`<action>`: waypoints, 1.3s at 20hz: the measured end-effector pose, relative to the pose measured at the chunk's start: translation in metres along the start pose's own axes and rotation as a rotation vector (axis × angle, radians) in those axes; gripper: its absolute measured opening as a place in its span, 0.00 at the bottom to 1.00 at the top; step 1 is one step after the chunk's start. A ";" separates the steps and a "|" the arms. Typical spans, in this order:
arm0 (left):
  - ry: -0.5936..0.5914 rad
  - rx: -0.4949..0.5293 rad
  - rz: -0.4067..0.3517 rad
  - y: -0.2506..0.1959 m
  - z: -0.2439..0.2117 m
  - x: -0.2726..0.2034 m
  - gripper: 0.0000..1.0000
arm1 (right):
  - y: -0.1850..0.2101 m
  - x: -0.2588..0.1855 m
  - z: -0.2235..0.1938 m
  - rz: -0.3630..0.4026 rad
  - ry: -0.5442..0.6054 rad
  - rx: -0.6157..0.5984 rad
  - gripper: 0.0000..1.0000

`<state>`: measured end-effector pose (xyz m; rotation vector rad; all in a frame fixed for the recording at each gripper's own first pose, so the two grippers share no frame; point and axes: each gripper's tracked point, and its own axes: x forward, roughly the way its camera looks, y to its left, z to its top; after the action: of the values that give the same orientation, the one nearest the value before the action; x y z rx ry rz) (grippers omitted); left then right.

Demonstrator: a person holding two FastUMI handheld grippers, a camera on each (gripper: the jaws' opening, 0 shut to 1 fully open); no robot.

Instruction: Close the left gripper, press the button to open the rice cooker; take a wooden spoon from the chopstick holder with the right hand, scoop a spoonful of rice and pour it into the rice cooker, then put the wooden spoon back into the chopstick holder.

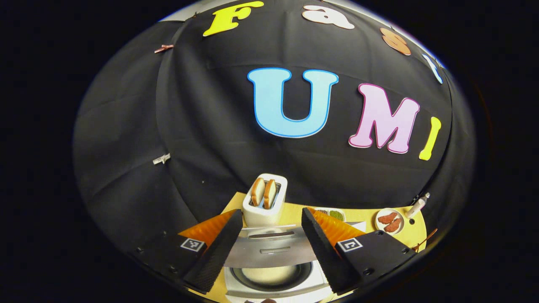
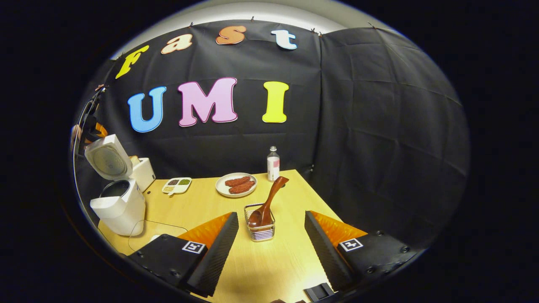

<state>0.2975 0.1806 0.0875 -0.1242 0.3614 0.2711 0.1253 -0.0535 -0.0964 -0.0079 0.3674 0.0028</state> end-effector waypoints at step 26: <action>0.020 0.062 0.025 -0.009 -0.198 -0.014 1.00 | 0.032 0.004 -0.031 0.148 0.082 -0.048 0.99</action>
<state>0.2219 0.1350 -0.0905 -0.0614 0.3911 0.2829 0.1179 -0.0213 -0.1272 -0.0286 0.4497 0.1578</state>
